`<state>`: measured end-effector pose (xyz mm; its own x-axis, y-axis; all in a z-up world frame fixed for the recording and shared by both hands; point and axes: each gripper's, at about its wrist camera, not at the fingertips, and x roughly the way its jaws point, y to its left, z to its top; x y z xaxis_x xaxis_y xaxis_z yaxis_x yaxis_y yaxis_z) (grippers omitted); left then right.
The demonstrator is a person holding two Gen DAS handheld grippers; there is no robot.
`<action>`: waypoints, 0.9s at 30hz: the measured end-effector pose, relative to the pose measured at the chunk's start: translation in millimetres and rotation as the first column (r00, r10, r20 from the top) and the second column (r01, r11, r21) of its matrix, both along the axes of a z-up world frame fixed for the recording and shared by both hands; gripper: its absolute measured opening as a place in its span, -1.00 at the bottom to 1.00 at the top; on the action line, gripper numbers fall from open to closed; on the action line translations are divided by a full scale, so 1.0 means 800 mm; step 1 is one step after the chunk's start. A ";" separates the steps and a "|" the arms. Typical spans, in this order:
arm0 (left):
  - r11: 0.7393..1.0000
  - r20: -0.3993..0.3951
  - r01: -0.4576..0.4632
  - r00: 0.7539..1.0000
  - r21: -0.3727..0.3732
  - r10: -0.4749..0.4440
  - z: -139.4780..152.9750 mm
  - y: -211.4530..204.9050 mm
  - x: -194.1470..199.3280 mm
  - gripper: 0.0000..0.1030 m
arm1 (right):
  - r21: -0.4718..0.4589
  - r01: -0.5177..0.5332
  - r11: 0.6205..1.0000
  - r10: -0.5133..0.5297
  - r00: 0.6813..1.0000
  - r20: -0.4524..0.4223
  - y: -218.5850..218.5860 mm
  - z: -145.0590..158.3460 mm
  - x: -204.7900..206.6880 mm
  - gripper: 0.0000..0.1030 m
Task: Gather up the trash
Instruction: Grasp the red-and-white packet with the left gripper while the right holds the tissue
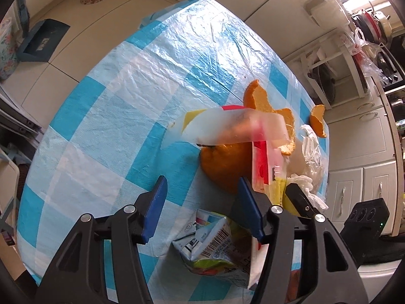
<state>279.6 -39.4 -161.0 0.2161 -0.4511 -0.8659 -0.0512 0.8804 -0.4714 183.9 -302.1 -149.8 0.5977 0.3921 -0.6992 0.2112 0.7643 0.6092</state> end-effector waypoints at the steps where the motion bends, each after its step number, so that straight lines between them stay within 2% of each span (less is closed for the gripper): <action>1: 1.000 -0.006 0.006 1.000 -0.017 -0.007 0.000 -0.001 -0.002 0.07 | 0.000 0.002 1.000 -0.002 1.000 0.000 -0.002 0.000 -0.001 -0.73; 8: 0.992 -0.013 0.000 1.000 -0.127 -0.002 0.007 0.004 -0.011 0.09 | -0.001 0.016 1.000 -0.016 1.000 0.002 -0.013 0.002 -0.006 -0.73; 18: 0.976 0.019 0.015 1.000 -0.218 -0.011 0.025 -0.007 -0.014 0.11 | -0.003 0.026 1.000 -0.026 1.000 0.002 -0.019 0.004 -0.012 -0.73; 22: 0.973 0.033 0.027 0.999 -0.229 -0.020 0.032 -0.010 -0.016 0.13 | -0.003 0.034 0.999 -0.033 0.999 0.001 -0.022 0.005 -0.012 -0.73; 27: 0.974 0.014 0.032 0.999 -0.223 -0.029 0.023 -0.015 -0.015 0.15 | 0.000 0.032 0.999 -0.032 0.999 -0.002 -0.023 0.003 -0.011 -0.73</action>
<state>267.2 -51.6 -142.4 0.2082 -0.6395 -0.7400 -0.0200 0.7537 -0.6570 175.3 -320.3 -147.0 0.6090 0.3724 -0.7003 0.2368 0.7573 0.6086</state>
